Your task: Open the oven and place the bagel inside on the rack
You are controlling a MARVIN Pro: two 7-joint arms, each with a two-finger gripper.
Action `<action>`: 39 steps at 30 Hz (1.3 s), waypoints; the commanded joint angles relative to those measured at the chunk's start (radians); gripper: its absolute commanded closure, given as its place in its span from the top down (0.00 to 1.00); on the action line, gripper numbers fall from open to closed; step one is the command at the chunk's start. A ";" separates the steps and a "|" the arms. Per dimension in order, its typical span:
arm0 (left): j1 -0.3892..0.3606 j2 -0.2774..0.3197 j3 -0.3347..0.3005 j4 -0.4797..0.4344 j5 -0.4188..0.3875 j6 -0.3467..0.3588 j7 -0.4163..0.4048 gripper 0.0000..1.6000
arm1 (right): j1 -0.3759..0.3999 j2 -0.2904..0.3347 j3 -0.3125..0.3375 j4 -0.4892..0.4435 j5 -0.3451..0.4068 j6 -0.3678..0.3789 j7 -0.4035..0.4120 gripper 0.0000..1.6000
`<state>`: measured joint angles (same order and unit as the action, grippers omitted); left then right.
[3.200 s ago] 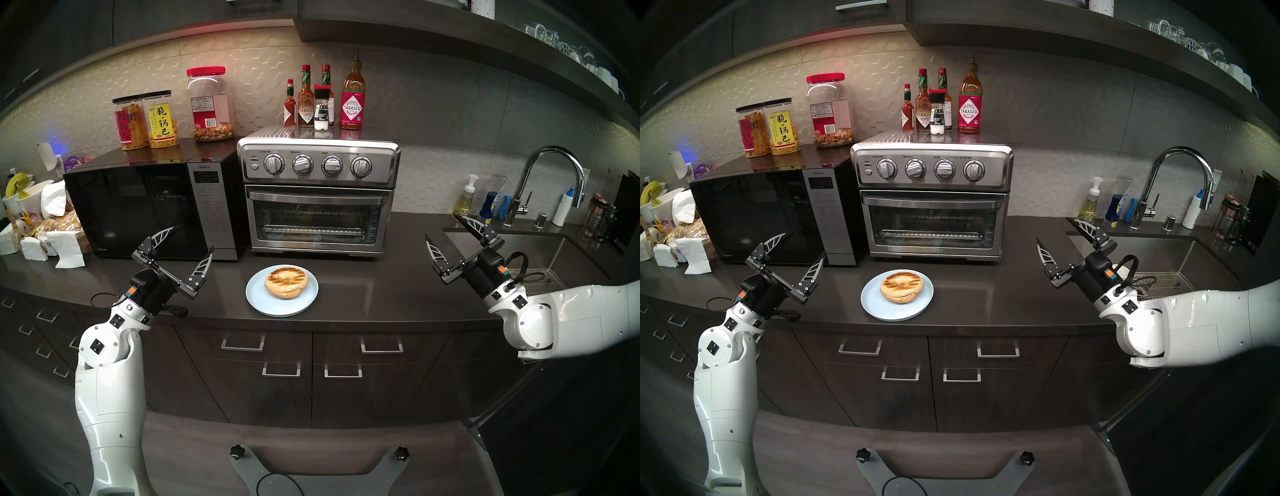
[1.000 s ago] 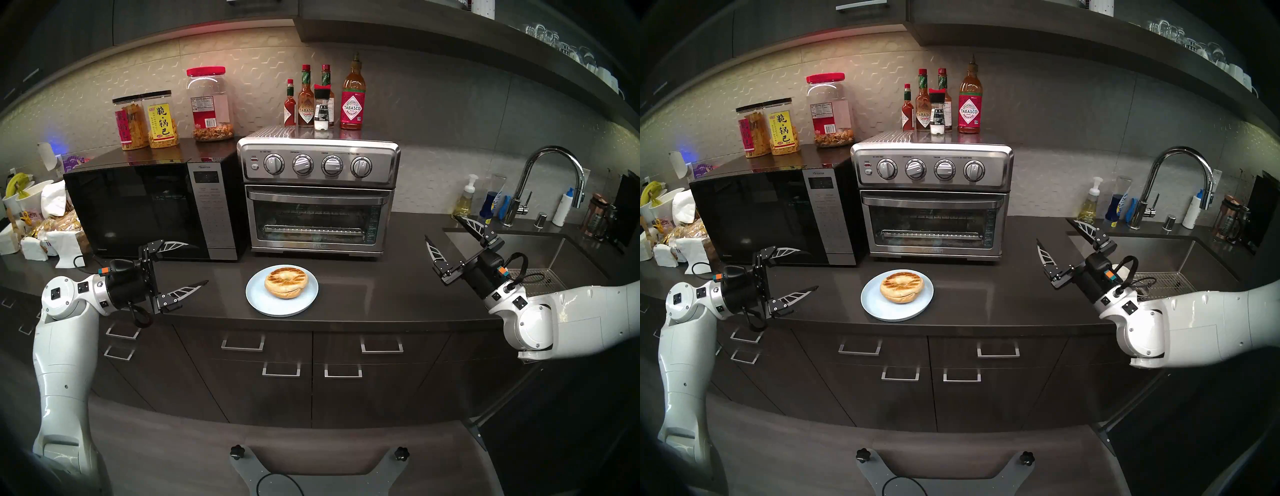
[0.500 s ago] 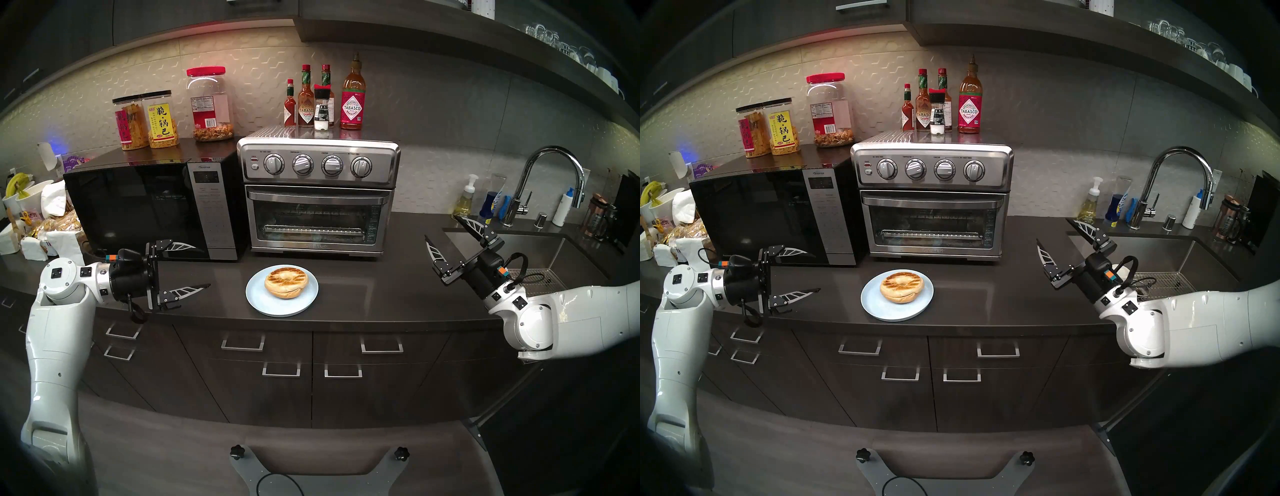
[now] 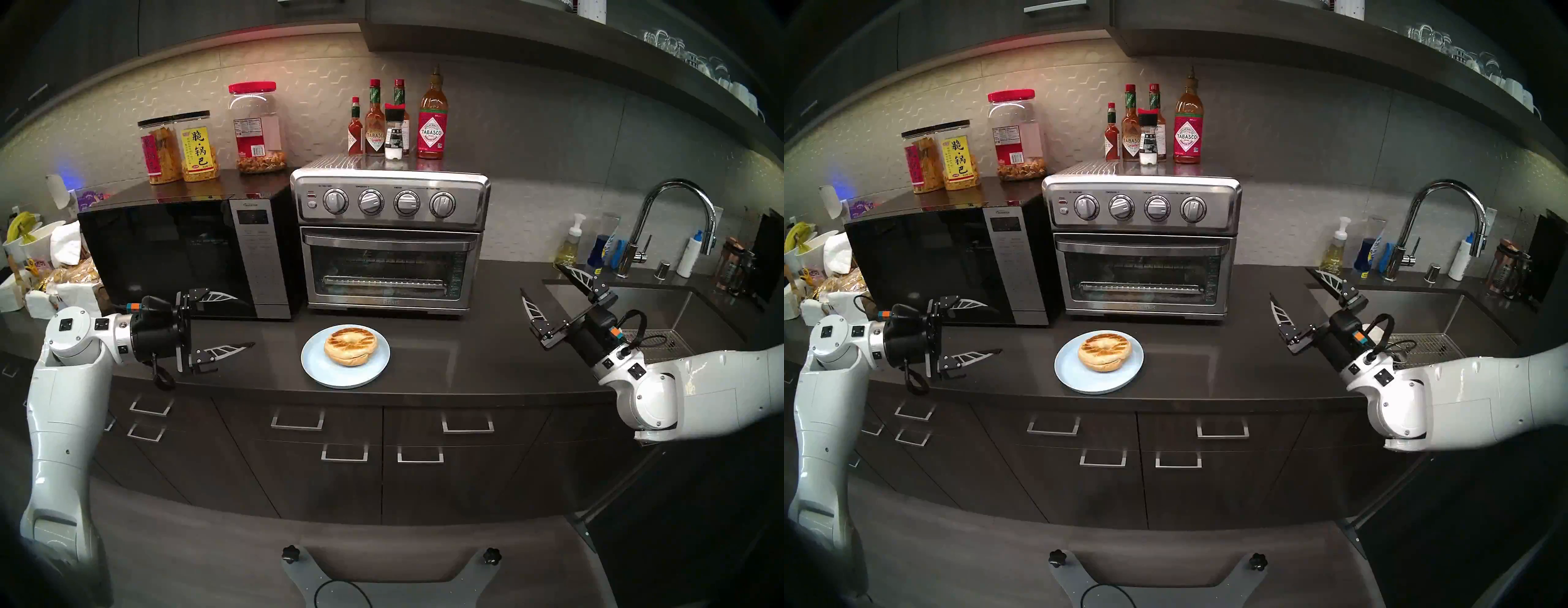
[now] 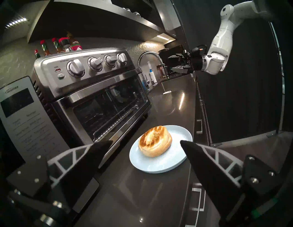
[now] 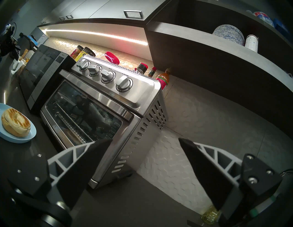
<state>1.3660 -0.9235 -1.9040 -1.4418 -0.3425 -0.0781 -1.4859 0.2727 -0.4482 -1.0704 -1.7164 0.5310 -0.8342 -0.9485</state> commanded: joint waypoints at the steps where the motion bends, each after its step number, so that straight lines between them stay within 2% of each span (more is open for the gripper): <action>1: -0.013 0.023 0.004 -0.008 -0.016 0.028 0.002 1.00 | 0.013 0.002 0.007 -0.003 0.002 0.000 0.001 1.00; 5: -0.016 0.079 0.041 -0.009 -0.027 0.074 0.002 1.00 | 0.012 0.001 0.007 -0.002 0.002 0.000 0.000 1.00; 14: -0.023 0.178 0.115 -0.012 -0.032 0.116 0.002 1.00 | 0.012 0.001 0.008 -0.002 0.001 0.000 0.000 1.00; 21: -0.034 0.208 0.146 -0.019 -0.011 0.128 0.002 1.00 | 0.012 0.001 0.008 -0.002 0.002 0.000 0.000 1.00; 24: -0.035 0.232 0.170 -0.012 -0.030 0.104 0.002 1.00 | 0.012 0.001 0.008 -0.002 0.002 0.000 0.000 1.00; 30: -0.035 0.315 0.237 0.016 -0.105 0.029 0.002 1.00 | 0.012 0.001 0.008 -0.002 0.001 0.000 -0.001 1.00; 39: -0.050 0.373 0.316 0.071 -0.222 -0.092 0.002 1.00 | 0.012 0.001 0.008 -0.002 0.001 0.000 0.000 1.00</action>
<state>1.3399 -0.6239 -1.6195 -1.3906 -0.4781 -0.1046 -1.4856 0.2720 -0.4482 -1.0703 -1.7164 0.5303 -0.8342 -0.9485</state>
